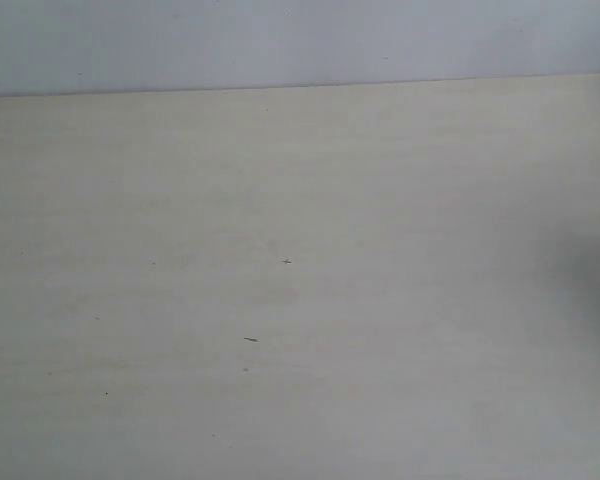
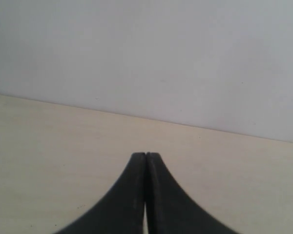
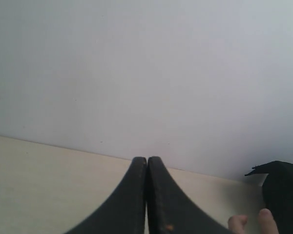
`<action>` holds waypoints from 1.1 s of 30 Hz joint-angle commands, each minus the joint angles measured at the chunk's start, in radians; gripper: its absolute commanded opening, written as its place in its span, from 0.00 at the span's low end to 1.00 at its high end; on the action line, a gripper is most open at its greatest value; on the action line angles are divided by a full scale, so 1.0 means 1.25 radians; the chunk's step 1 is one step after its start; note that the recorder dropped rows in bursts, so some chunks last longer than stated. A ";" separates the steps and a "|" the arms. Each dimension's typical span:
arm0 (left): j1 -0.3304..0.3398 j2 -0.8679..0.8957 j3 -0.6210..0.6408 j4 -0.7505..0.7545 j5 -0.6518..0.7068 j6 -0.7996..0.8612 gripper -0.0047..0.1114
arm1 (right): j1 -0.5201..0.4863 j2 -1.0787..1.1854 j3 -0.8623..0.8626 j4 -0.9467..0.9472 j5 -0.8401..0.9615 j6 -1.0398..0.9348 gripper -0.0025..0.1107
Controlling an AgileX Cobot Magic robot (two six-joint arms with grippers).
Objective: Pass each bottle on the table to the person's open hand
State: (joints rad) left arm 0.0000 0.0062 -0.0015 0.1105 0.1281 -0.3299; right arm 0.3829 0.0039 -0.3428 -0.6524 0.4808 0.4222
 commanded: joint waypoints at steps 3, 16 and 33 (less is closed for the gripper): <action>0.002 -0.005 0.001 0.005 -0.002 0.001 0.04 | 0.001 -0.003 0.000 -0.004 -0.004 -0.001 0.02; 0.002 -0.005 0.001 0.005 -0.002 0.001 0.04 | -0.341 -0.003 0.092 0.131 -0.131 0.140 0.02; 0.002 -0.005 0.001 0.005 -0.002 0.001 0.04 | -0.302 -0.003 0.274 0.138 -0.311 0.150 0.02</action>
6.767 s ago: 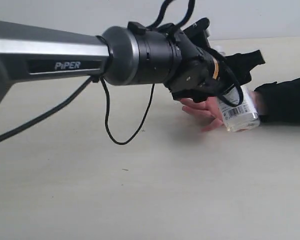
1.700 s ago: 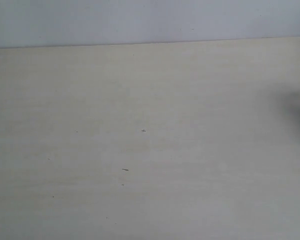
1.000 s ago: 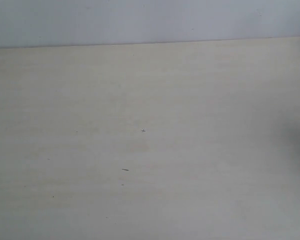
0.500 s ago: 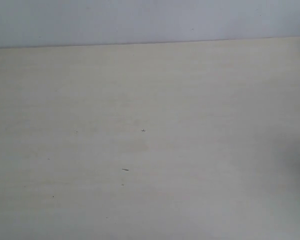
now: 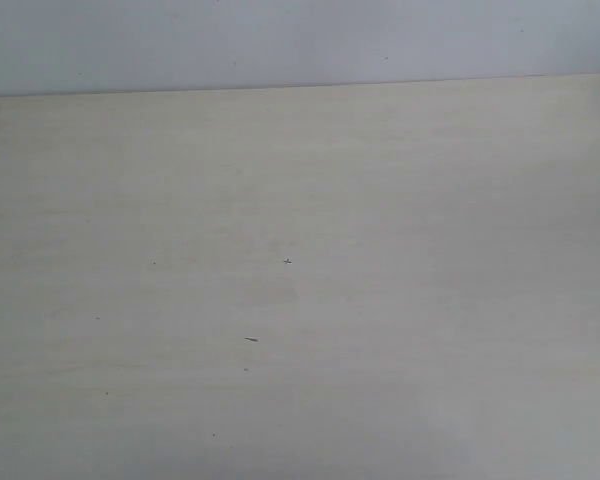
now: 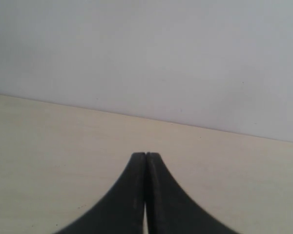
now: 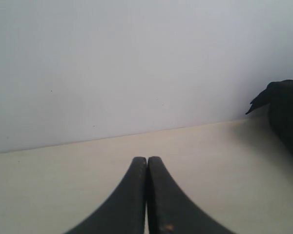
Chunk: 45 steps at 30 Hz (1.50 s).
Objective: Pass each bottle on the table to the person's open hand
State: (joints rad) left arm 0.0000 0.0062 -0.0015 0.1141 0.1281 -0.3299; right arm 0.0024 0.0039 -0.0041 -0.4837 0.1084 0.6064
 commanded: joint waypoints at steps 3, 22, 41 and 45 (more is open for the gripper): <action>0.002 -0.005 0.001 0.002 -0.002 0.001 0.04 | 0.002 -0.003 0.003 0.003 -0.013 0.006 0.02; 0.002 -0.005 0.001 0.002 -0.002 0.004 0.04 | 0.002 -0.003 0.003 0.406 0.067 -0.425 0.02; 0.002 -0.005 0.001 0.002 -0.002 0.004 0.04 | 0.002 -0.003 0.003 0.406 0.067 -0.423 0.02; 0.002 -0.005 0.001 0.002 -0.002 0.004 0.04 | 0.002 -0.003 0.003 0.406 0.067 -0.423 0.02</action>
